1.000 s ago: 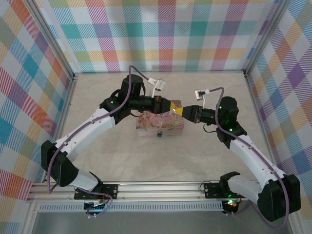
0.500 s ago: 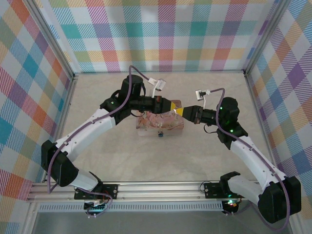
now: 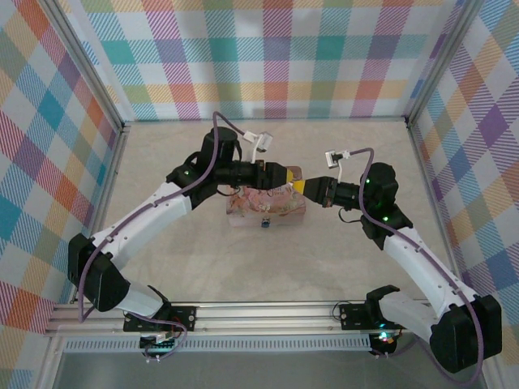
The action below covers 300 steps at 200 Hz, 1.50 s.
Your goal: Unlock a padlock with a key
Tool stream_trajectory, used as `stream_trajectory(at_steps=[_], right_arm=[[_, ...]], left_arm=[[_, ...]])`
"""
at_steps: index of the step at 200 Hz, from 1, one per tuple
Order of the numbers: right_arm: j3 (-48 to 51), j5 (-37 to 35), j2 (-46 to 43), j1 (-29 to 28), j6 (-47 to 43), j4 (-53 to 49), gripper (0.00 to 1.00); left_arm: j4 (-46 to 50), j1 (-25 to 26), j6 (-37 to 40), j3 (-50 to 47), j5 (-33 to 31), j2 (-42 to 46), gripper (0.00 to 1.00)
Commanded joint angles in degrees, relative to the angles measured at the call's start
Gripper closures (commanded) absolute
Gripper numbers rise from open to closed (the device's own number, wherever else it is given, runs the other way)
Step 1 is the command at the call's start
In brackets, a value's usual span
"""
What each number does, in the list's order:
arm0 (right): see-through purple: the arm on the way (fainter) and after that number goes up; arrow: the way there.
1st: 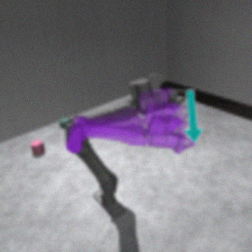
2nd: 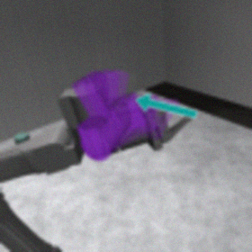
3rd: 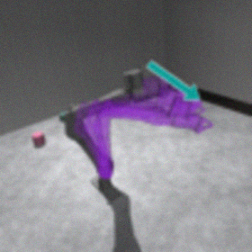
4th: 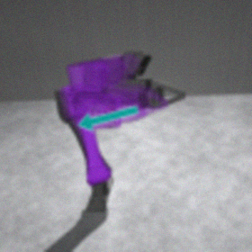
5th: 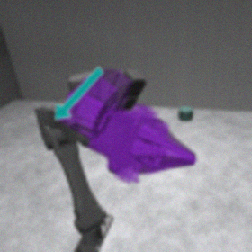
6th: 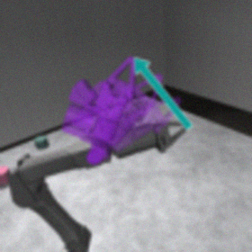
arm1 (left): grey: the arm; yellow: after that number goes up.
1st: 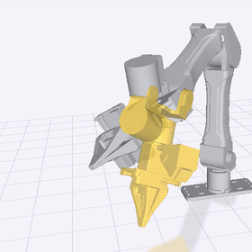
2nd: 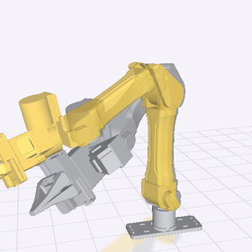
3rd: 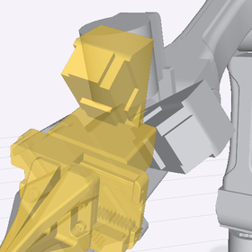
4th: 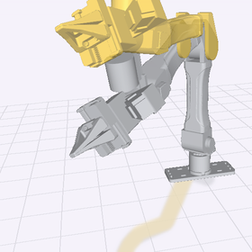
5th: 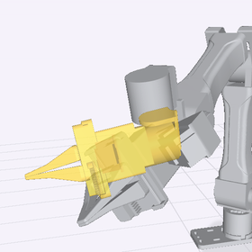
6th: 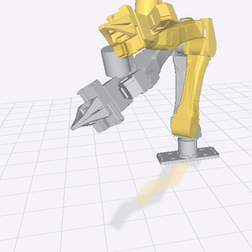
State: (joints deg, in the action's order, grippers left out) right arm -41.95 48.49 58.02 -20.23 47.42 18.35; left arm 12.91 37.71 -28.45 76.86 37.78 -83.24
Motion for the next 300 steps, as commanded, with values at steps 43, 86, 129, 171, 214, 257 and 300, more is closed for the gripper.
stream_trajectory(at_steps=[43,86,129,171,214,257,300], right_arm=[[-1.06,-5.16,-1.95,0.19,-6.92,-8.74,1.00],[-4.47,-14.96,-0.74,0.37,-14.44,-21.84,1.00],[-4.57,-20.33,0.12,0.38,-17.00,-26.24,1.00],[-4.10,-21.67,-0.28,0.38,-17.93,-27.20,1.00],[-3.70,-22.55,-0.19,0.37,-18.72,-27.92,1.00],[-2.21,-23.40,-0.19,0.37,-19.09,-27.67,1.00],[-0.61,-24.30,0.60,0.40,-19.03,-26.73,1.00]], left_arm=[[0.40,-1.68,-0.40,-7.69,-10.40,7.13,0.31],[8.45,-2.54,-1.64,-14.57,-27.97,8.40,0.15],[11.86,-5.01,-3.82,-16.35,-42.10,5.24,0.02],[8.11,-7.03,-3.86,-15.84,-41.87,-2.13,0.03],[6.88,-8.39,-3.67,-11.49,-39.05,-10.05,0.05],[4.09,-8.97,-3.64,-6.19,-34.48,-15.26,0.09],[1.65,-9.14,-2.93,-1.06,-31.49,-18.63,0.10]])
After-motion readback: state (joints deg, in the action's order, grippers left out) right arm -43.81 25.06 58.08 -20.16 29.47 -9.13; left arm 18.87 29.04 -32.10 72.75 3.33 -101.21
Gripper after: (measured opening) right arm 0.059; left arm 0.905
